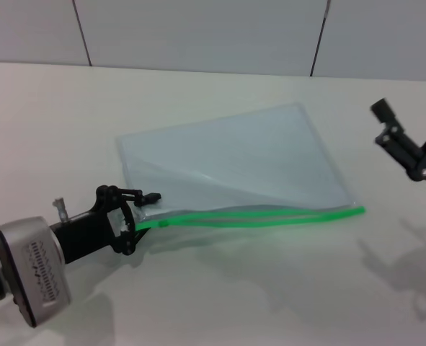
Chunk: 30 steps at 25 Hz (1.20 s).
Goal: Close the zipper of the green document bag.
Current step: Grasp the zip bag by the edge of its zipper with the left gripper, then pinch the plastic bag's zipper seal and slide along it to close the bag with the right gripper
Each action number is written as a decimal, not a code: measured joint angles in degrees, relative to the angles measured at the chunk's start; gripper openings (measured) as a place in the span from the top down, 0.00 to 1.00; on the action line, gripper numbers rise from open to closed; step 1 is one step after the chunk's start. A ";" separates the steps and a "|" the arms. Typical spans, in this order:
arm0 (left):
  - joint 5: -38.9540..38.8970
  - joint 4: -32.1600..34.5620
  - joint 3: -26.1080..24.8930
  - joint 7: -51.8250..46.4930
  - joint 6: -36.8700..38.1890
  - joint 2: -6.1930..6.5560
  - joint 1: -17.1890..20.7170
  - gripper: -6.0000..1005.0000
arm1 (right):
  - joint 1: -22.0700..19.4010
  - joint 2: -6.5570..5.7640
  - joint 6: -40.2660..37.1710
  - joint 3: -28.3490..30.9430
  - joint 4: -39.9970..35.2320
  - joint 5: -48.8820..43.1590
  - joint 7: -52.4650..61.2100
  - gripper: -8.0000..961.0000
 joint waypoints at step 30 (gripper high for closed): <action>-0.09 5.11 0.29 -4.19 5.35 0.94 -1.62 0.94 | 18.06 0.18 31.97 -23.60 7.44 -3.09 -15.47 0.13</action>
